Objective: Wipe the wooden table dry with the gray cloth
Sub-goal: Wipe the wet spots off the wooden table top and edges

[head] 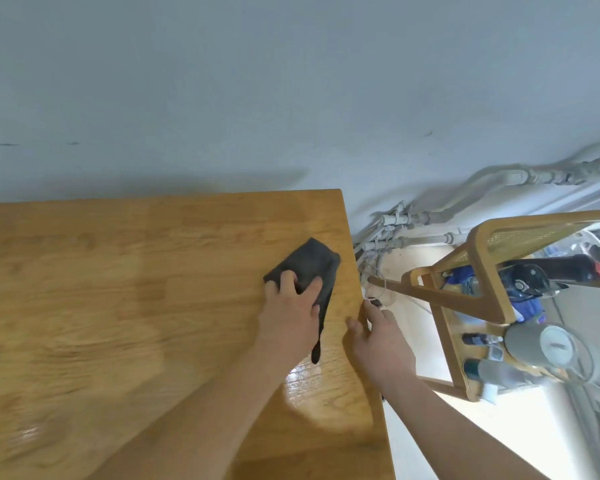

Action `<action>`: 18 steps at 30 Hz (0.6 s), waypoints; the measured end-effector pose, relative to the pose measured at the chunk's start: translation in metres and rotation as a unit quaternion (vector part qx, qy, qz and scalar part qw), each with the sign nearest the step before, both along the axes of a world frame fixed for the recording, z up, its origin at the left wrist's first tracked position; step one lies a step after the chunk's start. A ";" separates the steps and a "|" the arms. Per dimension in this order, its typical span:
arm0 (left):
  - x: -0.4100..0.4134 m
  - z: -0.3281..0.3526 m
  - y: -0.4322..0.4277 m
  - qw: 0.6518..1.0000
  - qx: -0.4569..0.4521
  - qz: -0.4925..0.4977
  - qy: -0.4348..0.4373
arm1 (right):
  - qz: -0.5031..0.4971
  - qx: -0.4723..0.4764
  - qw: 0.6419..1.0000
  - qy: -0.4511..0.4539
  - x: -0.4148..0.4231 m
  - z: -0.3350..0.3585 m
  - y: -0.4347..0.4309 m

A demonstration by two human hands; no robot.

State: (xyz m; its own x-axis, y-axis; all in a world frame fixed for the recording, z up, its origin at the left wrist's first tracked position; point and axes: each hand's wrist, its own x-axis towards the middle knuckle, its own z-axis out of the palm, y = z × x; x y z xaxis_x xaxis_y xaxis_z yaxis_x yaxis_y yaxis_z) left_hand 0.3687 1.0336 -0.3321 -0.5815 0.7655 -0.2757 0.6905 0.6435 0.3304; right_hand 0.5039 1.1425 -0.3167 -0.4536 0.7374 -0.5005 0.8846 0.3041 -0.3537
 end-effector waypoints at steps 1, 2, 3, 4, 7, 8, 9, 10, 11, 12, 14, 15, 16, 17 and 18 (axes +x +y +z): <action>0.014 0.001 -0.005 0.996 0.010 -0.084 -0.009 | -0.015 -0.005 1.000 0.009 0.011 0.001 -0.004; 0.020 -0.001 -0.010 0.984 0.011 -0.174 -0.022 | -0.034 -0.020 0.999 0.015 0.024 0.000 -0.010; 0.017 -0.002 -0.013 0.970 0.007 -0.240 -0.039 | -0.051 -0.041 0.998 0.017 0.036 0.002 -0.016; 0.009 -0.004 -0.012 0.962 -0.003 -0.267 -0.051 | -0.060 -0.065 0.996 0.025 0.048 0.004 -0.023; -0.003 -0.004 -0.003 0.985 -0.001 -0.158 -0.064 | -0.062 -0.105 0.991 0.047 0.075 0.013 -0.037; 0.006 -0.003 -0.002 0.995 0.013 -0.074 -0.070 | -0.071 -0.118 0.989 0.057 0.083 0.017 -0.040; 0.020 -0.003 -0.001 0.997 0.028 0.002 -0.068 | -0.081 -0.130 0.986 0.068 0.091 0.020 -0.043; 0.040 -0.002 -0.003 0.997 0.032 0.053 -0.053 | -0.091 -0.141 0.983 0.075 0.100 0.021 -0.046; 0.063 0.000 -0.007 0.996 0.031 0.080 -0.039 | -0.102 -0.147 0.981 0.074 0.107 0.022 -0.048; 0.088 0.001 -0.014 0.996 0.030 0.078 -0.035 | -0.116 -0.155 0.978 0.071 0.115 0.024 -0.051; 0.134 0.003 -0.038 0.998 0.021 -0.018 -0.047 | -0.154 -0.181 0.969 0.073 0.133 0.030 -0.052; 0.151 0.003 -0.053 0.993 0.013 -0.097 -0.060 | -0.171 -0.197 0.963 0.068 0.143 0.034 -0.052; 0.161 0.004 -0.067 0.983 -0.002 -0.169 -0.076 | -0.181 -0.213 0.958 0.060 0.154 0.036 -0.051; 0.161 0.004 -0.080 0.971 -0.014 -0.219 -0.093 | -0.184 -0.231 0.954 0.049 0.163 0.037 -0.052; 0.157 0.005 -0.090 0.965 -0.025 -0.240 -0.100 | -0.183 -0.249 0.950 0.040 0.172 0.037 -0.053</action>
